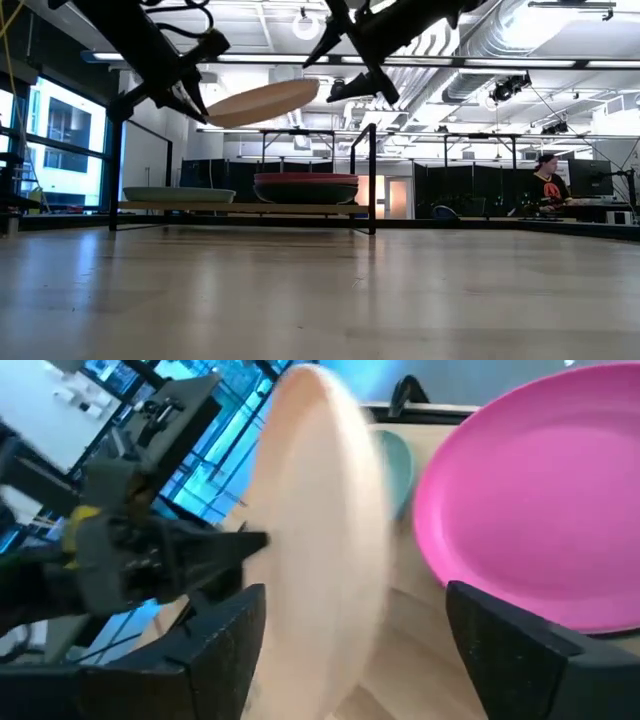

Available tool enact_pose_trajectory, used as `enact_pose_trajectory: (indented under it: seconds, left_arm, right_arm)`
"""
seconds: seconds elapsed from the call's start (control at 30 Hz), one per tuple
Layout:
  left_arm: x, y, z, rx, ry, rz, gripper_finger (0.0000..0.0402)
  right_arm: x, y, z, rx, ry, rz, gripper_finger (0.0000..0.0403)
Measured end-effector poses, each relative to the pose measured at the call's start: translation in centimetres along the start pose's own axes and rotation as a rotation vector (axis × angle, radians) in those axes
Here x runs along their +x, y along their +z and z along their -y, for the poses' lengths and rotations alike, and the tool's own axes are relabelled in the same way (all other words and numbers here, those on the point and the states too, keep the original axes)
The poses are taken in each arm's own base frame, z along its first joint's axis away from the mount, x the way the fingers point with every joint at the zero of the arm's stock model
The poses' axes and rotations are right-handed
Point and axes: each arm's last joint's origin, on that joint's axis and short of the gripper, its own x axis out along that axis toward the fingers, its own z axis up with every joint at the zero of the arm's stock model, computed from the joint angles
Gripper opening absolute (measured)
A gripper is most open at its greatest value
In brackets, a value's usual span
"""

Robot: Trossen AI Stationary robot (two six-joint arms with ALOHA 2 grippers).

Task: Place and stack plates onto a shelf
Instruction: Stack the light orange plate on top of the green plate on the shelf

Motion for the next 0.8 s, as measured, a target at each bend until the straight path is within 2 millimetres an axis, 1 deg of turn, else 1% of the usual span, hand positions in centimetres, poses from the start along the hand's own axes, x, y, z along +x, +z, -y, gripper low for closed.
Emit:
enact_pose_trajectory:
  seconds: [0.07, 0.17, 0.3, 0.4, 0.6, 0.7, 0.73, 0.8]
  left_arm:
    - [-0.2, 0.2, 0.0, 0.015, -0.01, -0.002, 0.0]
    - [-0.5, 0.5, 0.1, 0.036, -0.026, -0.004, 0.0]
    - [-0.5, 0.5, 0.4, 0.046, -0.05, -0.012, 0.0]
    - [-0.5, 0.5, 0.5, 0.054, -0.051, -0.022, 0.0]
    - [-0.5, 0.5, 0.5, 0.053, -0.051, -0.02, 0.0002]
    - [-0.5, 0.5, 0.4, 0.058, -0.048, -0.024, 0.0012]
    - [-0.5, 0.5, 0.4, 0.064, -0.049, -0.024, 0.0016]
    - [-0.6, 0.5, 0.5, 0.088, -0.053, -0.036, 0.0027]
  right_arm:
    - [0.3, 0.2, 0.3, 0.008, 0.002, -0.008, 0.0292]
    - [0.7, 0.6, 0.2, 0.022, 0.092, -0.019, 0.0284]
    - [1.9, 0.2, -0.2, 0.064, 0.192, -0.041, 0.0256]
    - [2.2, -0.1, -0.4, 0.071, 0.211, -0.059, 0.0215]
    - [2.2, -0.2, -0.4, 0.063, 0.219, -0.073, 0.0098]
    - [2.2, -0.3, -0.3, 0.057, 0.213, -0.085, 0.0043]
    - [2.2, -0.3, -0.1, 0.047, 0.2, -0.085, 0.0034]
    - [2.3, -0.4, 0.1, 0.041, 0.186, -0.089, 0.003]
